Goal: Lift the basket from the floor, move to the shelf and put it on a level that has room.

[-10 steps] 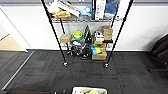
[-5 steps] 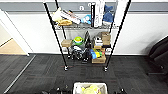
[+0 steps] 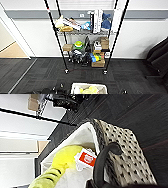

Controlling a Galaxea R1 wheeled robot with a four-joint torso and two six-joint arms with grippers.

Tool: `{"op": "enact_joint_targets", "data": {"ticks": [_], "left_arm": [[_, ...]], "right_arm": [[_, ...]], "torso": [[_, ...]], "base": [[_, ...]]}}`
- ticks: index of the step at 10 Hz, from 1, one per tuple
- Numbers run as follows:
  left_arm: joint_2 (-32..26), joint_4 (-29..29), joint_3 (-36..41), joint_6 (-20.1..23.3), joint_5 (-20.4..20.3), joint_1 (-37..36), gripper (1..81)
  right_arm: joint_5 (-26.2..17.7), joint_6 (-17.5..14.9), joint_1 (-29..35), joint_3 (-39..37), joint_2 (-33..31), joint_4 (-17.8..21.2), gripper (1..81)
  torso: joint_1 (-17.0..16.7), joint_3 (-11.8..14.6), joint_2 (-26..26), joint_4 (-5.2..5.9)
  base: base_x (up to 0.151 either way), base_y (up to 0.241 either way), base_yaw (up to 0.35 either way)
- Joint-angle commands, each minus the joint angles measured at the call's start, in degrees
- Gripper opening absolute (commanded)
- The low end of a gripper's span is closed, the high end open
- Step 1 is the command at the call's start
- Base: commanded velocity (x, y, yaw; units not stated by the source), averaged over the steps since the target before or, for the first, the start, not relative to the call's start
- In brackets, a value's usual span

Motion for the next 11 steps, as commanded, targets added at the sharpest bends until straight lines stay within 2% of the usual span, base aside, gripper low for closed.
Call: {"op": "enact_joint_targets", "data": {"ticks": [1,6,7,9,11], "left_arm": [[-8.1,-2.0,9.6,0.2,2.2,-7.0,1.0],[-12.9,-2.0,18.5,0.5,2.0,-7.2,1.0],[-13.3,-2.1,19.7,0.4,0.7,-7.2,1.0],[-13.5,-2.0,21.0,0.4,0.5,-7.2,1.0],[-13.9,-2.1,21.2,0.5,0.5,-6.9,1.0]], "right_arm": [[1.7,0.1,5.6,10.7,-8.4,0.2,1.0],[4.2,-0.5,4.6,20.4,-14.3,-0.3,1.0],[4.2,-0.5,4.8,21.9,-15.6,-0.4,1.0],[4.2,-0.5,4.7,24.0,-17.5,-0.8,1.0],[4.3,-0.5,4.3,25.1,-18.4,-1.1,1.0]], "torso": [[-3.5,-0.1,5.5,0.00],[-9.5,0.6,14.6,0.00],[-10.7,6.3,16.4,0.00],[-12.5,7.4,19.3,0.00],[-14.8,10.9,22.7,0.00]], "base": [[0.000,0.000,0.000],[0.000,0.000,0.000],[0.000,0.000,0.000],[0.000,0.000,0.000],[0.000,0.000,0.000]]}}
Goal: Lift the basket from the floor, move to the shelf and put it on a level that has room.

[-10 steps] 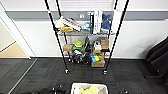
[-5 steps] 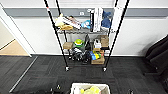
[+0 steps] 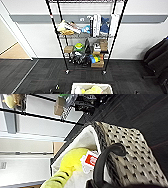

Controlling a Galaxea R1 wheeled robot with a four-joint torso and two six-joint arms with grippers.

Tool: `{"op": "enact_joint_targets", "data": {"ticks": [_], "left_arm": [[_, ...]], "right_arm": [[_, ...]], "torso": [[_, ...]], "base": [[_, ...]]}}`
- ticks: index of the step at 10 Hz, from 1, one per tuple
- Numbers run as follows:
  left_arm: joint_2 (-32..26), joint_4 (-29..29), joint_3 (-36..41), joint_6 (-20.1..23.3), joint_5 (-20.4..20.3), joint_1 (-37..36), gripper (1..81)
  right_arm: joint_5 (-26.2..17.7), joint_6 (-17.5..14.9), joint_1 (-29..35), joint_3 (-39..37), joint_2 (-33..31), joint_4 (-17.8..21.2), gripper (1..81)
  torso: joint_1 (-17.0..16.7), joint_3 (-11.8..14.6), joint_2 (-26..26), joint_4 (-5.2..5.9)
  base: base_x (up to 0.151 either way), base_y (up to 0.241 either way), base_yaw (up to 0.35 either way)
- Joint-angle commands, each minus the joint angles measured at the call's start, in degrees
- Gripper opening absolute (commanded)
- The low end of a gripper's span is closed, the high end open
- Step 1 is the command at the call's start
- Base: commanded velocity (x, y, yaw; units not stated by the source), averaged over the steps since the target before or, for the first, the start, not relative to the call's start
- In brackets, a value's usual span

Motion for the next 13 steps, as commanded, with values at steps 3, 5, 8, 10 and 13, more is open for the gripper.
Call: {"op": "enact_joint_targets", "data": {"ticks": [3,5,8,10,13], "left_arm": [[-4.4,-1.4,3.6,0.5,2.5,-6.2,1.0],[-5.3,-1.2,4.7,0.6,2.5,-5.7,1.0],[-5.5,-1.2,5.2,0.7,2.5,-5.4,1.0],[-5.5,-1.0,5.9,0.8,2.5,-4.9,1.0],[-6.1,-0.9,7.7,0.9,2.4,-3.7,1.0]], "right_arm": [[-0.9,0.0,4.7,4.6,-3.5,-1.3,1.0],[-0.8,-0.1,3.7,4.8,-3.5,-1.5,1.0],[-0.8,0.0,3.6,6.1,-4.0,-1.5,1.0],[-0.5,0.0,3.4,6.8,-4.8,-1.5,1.0],[-0.4,-0.1,2.4,7.8,-6.2,-1.5,1.0]], "torso": [[-6.1,9.4,9.4,0.00],[-8.5,13.1,13.0,0.00],[-12.3,18.8,18.6,0.00],[-14.5,16.5,21.9,0.00],[-17.6,17.5,26.7,0.00]], "base": [[0.000,0.000,0.000],[0.000,0.000,0.000],[0.000,0.000,0.000],[0.000,0.000,0.000],[0.000,0.000,0.000]]}}
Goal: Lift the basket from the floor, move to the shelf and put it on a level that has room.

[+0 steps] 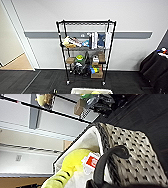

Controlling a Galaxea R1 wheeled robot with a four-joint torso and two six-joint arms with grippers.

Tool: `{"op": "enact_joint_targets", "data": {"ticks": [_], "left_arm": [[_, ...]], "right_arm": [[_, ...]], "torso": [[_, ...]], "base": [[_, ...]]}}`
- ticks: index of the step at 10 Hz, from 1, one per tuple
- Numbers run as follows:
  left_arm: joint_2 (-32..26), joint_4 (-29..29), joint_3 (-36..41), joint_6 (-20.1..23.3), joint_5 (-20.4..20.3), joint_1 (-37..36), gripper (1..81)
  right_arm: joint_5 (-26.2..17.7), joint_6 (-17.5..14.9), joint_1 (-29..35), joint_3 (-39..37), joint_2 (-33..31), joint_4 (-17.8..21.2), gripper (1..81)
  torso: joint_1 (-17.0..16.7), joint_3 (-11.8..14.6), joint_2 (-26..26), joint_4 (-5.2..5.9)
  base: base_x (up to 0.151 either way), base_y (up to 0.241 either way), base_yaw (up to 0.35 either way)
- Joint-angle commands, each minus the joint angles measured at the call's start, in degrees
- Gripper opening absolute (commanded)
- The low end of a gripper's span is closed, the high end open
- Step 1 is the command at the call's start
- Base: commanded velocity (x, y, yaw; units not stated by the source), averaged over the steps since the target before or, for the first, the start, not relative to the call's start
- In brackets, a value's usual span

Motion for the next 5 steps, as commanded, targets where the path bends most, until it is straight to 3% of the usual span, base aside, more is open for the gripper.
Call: {"op": "enact_joint_targets", "data": {"ticks": [1,3,4,5], "left_arm": [[-3.5,-0.7,4.2,0.8,1.6,-5.9,1.0],[-4.9,-0.7,6.5,0.8,1.0,-5.9,1.0],[-5.9,-0.7,7.7,1.3,0.2,-5.9,1.0],[-6.4,-0.7,8.5,1.4,0.0,-5.9,1.0]], "right_arm": [[0.0,0.0,5.5,4.5,-3.7,-1.5,1.0],[0.5,0.0,5.1,5.9,-3.8,-1.5,1.0],[0.7,-0.1,4.9,6.5,-3.7,-1.6,1.0],[0.7,-0.2,4.6,6.9,-3.8,-2.1,1.0]], "torso": [[-3.4,0.0,5.3,0.00],[-6.1,0.0,9.4,0.00],[-11.1,0.0,17.1,0.00],[-8.6,1.2,13.3,0.00]], "base": [[0.000,0.000,0.000],[0.000,0.000,0.000],[0.000,0.000,0.000],[0.000,0.000,0.000]]}}
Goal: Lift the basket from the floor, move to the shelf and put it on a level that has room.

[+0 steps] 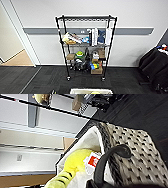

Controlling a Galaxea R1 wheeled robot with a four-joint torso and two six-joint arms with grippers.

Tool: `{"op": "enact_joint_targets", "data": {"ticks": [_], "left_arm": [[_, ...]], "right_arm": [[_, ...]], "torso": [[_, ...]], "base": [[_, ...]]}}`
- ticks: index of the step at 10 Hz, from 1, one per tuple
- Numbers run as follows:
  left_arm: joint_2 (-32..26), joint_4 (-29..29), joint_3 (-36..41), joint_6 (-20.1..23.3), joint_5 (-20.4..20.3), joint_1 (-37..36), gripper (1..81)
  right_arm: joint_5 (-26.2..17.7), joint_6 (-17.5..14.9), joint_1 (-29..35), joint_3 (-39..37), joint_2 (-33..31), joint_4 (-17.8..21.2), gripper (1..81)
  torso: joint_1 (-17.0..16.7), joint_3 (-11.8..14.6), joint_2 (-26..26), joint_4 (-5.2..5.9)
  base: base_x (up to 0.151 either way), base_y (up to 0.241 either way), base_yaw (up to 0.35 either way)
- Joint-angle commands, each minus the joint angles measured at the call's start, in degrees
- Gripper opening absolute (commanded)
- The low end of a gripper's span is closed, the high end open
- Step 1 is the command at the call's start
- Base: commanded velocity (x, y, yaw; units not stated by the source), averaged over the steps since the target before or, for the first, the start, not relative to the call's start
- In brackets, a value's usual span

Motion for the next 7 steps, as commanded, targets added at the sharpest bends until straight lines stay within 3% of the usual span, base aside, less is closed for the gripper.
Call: {"op": "enact_joint_targets", "data": {"ticks": [1,5,6,7], "left_arm": [[-3.7,-0.8,4.5,1.2,1.1,-6.5,1.0],[-3.2,-0.9,4.3,1.2,1.1,-6.5,1.0],[-3.1,-0.9,4.2,1.2,1.1,-6.4,1.0],[-2.9,-0.8,4.1,1.2,1.1,-6.4,1.0]], "right_arm": [[-0.2,-0.1,4.7,4.1,-2.8,-2.1,1.0],[-0.2,-0.2,4.4,4.0,-2.8,-2.2,1.0],[-0.2,-0.1,4.4,4.0,-2.8,-2.2,1.0],[-0.2,-0.1,4.3,3.9,-2.8,-2.3,1.0]], "torso": [[-3.5,4.2,5.4,0.00],[-7.5,9.7,11.6,0.00],[-5.0,8.4,7.7,0.00],[-5.9,7.1,9.0,0.00]], "base": [[0.000,0.000,0.000],[0.000,0.000,0.000],[0.000,0.000,0.000],[0.000,0.000,0.000]]}}
